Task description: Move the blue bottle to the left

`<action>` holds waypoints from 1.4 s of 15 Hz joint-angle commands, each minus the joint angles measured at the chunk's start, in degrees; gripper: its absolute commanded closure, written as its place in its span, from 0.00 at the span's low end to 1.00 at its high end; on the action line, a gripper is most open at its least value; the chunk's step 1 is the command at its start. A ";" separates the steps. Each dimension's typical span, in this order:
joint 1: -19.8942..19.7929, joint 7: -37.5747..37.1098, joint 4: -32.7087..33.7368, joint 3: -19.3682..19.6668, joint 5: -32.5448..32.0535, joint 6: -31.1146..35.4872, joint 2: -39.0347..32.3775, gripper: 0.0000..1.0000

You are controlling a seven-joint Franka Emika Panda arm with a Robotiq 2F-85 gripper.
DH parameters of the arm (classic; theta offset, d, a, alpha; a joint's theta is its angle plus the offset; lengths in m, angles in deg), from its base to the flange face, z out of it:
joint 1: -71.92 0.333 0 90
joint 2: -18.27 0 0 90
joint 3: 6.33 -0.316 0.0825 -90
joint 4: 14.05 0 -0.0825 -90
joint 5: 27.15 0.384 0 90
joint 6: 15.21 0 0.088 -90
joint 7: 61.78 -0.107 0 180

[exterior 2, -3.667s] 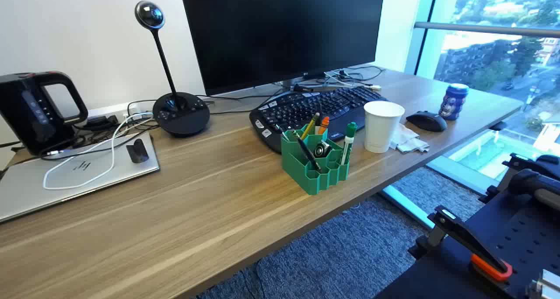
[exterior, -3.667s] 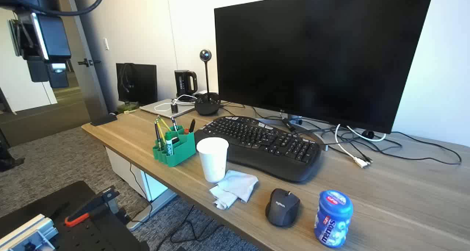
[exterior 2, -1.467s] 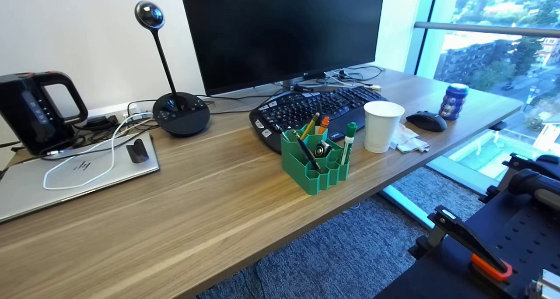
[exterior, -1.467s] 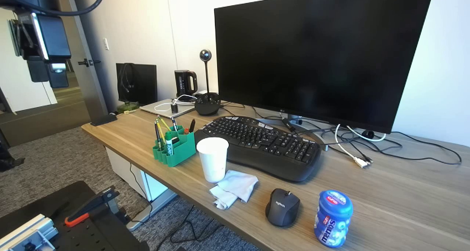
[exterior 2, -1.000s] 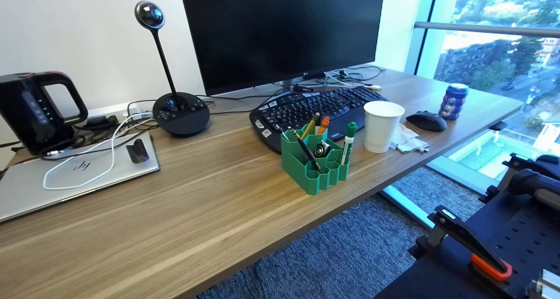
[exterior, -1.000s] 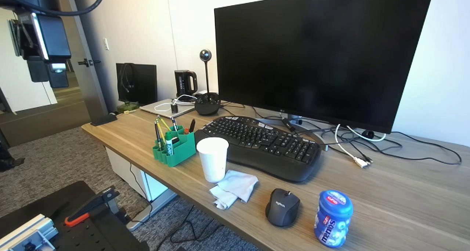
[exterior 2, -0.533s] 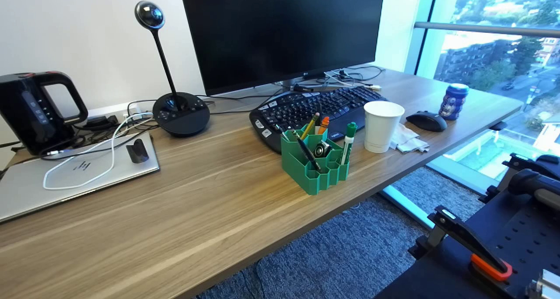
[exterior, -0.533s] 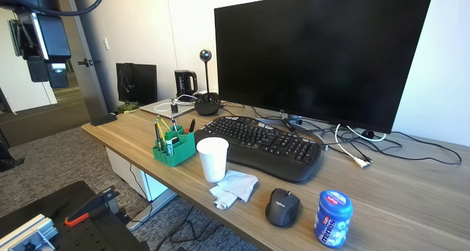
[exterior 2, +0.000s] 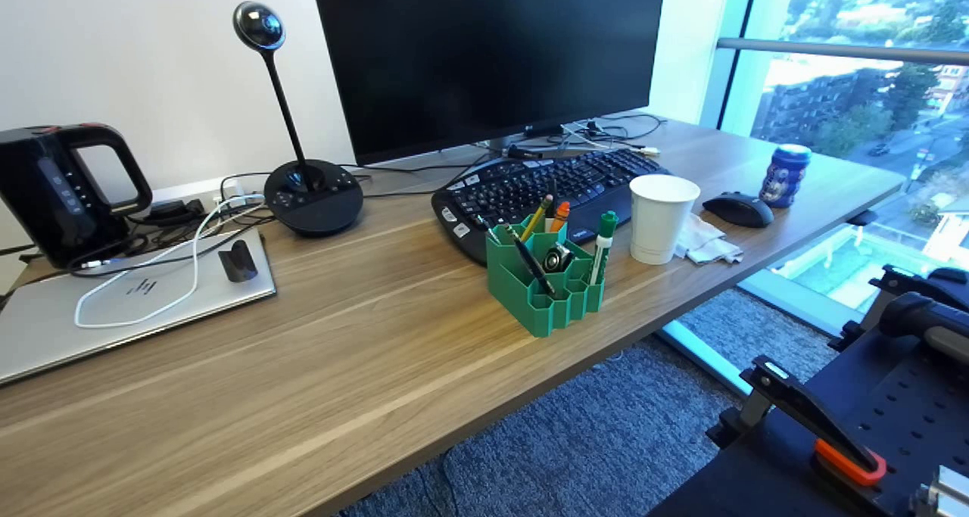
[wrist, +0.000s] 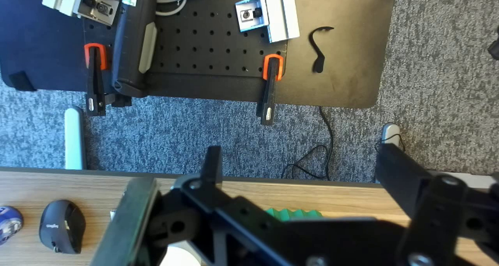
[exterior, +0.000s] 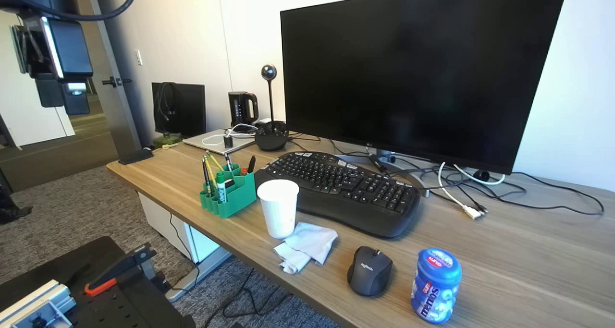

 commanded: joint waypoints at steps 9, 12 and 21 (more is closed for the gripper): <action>-2.57 -2.91 2.48 0.18 -2.33 1.47 -3.40 0.00; -5.26 -3.57 3.64 0.77 -5.27 7.29 -6.34 0.00; -11.81 -4.60 10.40 5.14 -12.72 15.25 -19.15 0.00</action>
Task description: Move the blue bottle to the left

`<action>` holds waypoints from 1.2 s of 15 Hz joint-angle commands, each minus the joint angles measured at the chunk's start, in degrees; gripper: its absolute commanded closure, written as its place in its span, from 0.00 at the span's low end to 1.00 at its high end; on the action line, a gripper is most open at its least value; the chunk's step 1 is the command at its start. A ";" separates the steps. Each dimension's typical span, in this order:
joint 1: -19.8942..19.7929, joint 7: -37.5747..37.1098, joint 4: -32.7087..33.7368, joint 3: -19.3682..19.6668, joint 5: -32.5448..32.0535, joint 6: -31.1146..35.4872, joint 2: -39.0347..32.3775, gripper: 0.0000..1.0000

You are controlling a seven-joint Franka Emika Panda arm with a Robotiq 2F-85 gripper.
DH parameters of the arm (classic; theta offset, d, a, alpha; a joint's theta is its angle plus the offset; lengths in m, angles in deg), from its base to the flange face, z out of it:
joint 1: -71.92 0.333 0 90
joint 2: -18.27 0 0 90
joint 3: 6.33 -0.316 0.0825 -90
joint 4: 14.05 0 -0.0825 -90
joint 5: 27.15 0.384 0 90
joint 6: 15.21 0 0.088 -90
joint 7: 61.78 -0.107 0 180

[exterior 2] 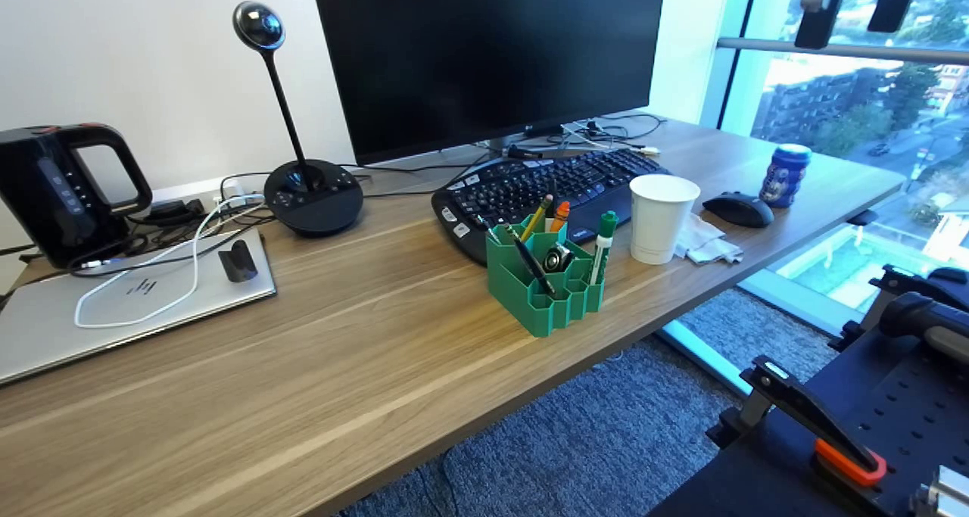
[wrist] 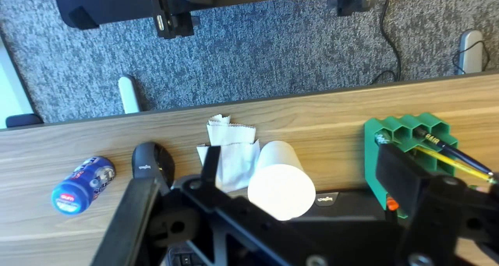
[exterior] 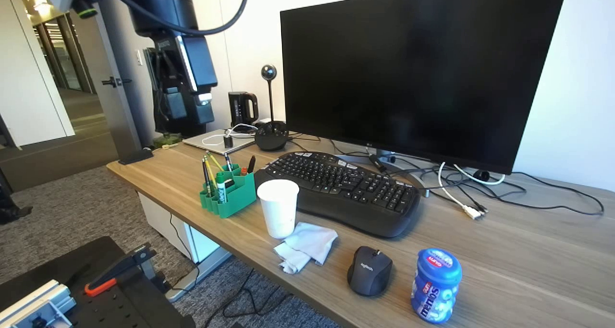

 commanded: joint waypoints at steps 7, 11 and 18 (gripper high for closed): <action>-2.60 -5.95 8.68 5.05 -3.40 1.06 -9.43 0.00; -4.35 -10.57 11.23 7.40 -3.21 1.59 -10.84 0.00; -4.45 -9.26 11.06 9.01 -1.88 0.95 -10.34 0.00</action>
